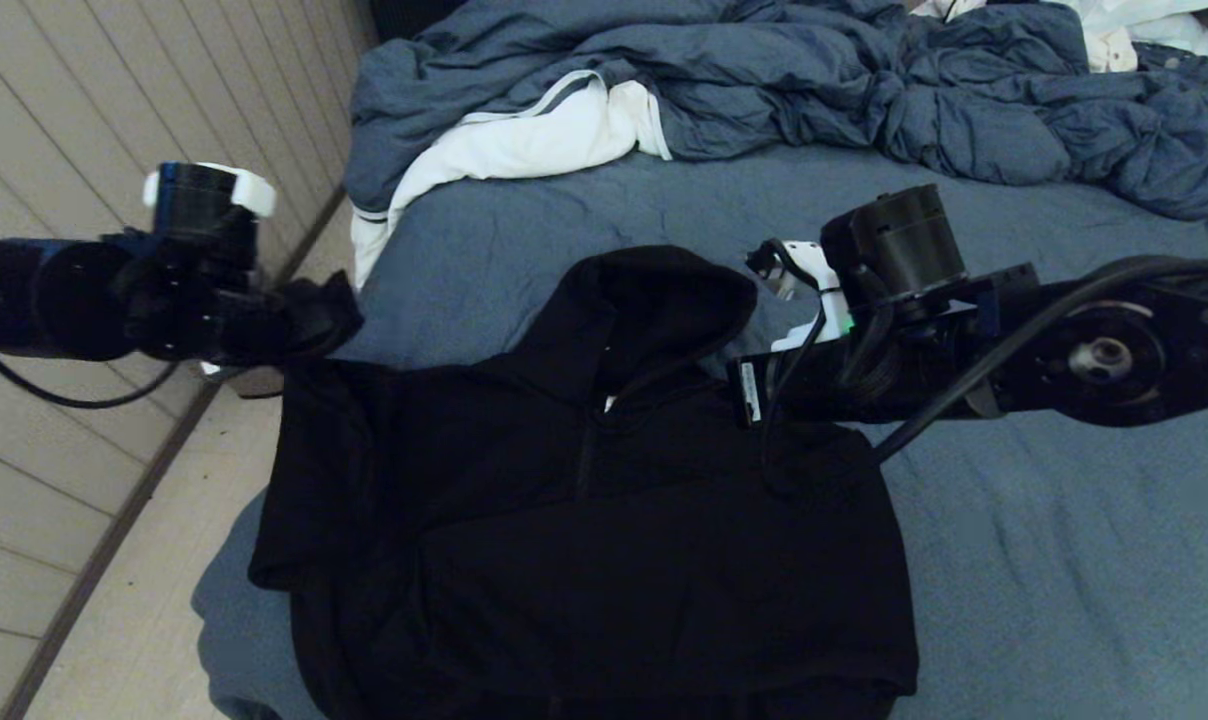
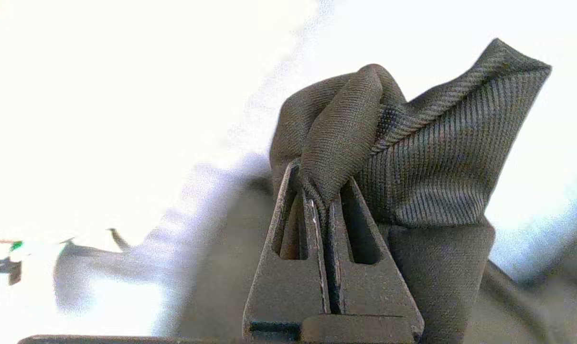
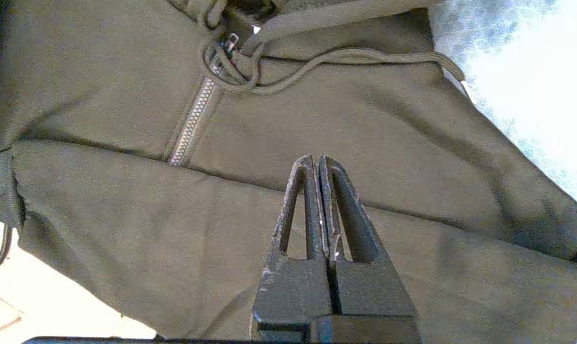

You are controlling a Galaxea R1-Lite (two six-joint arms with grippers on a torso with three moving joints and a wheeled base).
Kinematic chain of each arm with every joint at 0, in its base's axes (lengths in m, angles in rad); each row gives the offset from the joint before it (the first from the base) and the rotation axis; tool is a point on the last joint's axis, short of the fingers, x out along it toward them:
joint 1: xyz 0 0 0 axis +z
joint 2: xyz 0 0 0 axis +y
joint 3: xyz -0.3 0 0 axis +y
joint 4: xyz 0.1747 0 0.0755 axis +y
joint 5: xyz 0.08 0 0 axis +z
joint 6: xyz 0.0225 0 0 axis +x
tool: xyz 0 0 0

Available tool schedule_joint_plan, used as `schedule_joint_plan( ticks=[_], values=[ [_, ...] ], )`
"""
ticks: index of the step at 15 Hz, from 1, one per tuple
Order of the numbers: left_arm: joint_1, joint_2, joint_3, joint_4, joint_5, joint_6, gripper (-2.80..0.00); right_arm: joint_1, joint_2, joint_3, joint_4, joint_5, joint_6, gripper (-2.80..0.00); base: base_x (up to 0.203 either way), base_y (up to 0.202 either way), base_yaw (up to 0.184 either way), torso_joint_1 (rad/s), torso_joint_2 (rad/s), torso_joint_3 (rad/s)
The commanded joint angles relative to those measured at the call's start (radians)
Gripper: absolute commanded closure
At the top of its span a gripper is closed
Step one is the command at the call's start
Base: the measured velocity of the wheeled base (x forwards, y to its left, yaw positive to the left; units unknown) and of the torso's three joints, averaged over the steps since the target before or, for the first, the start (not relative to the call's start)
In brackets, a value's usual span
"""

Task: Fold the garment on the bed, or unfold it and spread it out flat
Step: Unfold the black sweatshirt

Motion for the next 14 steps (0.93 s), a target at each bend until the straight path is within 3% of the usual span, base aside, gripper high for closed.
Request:
schedule_joint_plan(
  ticks=[1, 4, 6, 7, 8, 14],
  values=[
    [0.118, -0.068, 0.038, -0.001, -0.043, 0.003, 0.0, 0.0, -0.001, -0.001, 0.001, 0.0, 0.001, 0.0, 0.0, 0.0, 0.0, 0.0, 0.0, 0.0],
    [0.267, -0.086, 0.089, -0.003, -0.139, 0.013, 0.0, 0.0, 0.0, -0.001, 0.001, 0.0, 0.0, 0.0, 0.0, 0.0, 0.0, 0.0, 0.0, 0.0],
    [0.306, -0.092, 0.104, -0.004, -0.179, 0.014, 0.0, 0.0, 0.002, -0.001, 0.001, 0.0, 0.001, 0.0, 0.0, 0.0, 0.0, 0.0, 0.0, 0.0],
    [0.309, -0.096, 0.105, -0.003, -0.18, 0.014, -2.0, 0.0, 0.0, -0.001, 0.001, -0.001, 0.0, 0.0, 0.0, 0.0, 0.0, 0.0, 0.0, 0.0],
    [0.309, -0.096, 0.109, -0.004, -0.179, 0.013, -2.8, -0.001, 0.0, -0.002, 0.001, 0.0, 0.0, 0.0, 0.0, 0.0, 0.0, 0.0, 0.0, 0.0],
    [0.346, -0.129, 0.079, -0.004, -0.179, 0.014, -2.8, -0.001, -0.003, -0.002, 0.001, 0.0, 0.0, 0.0, 0.0, 0.0, 0.0, 0.0, 0.0, 0.0]
  ],
)
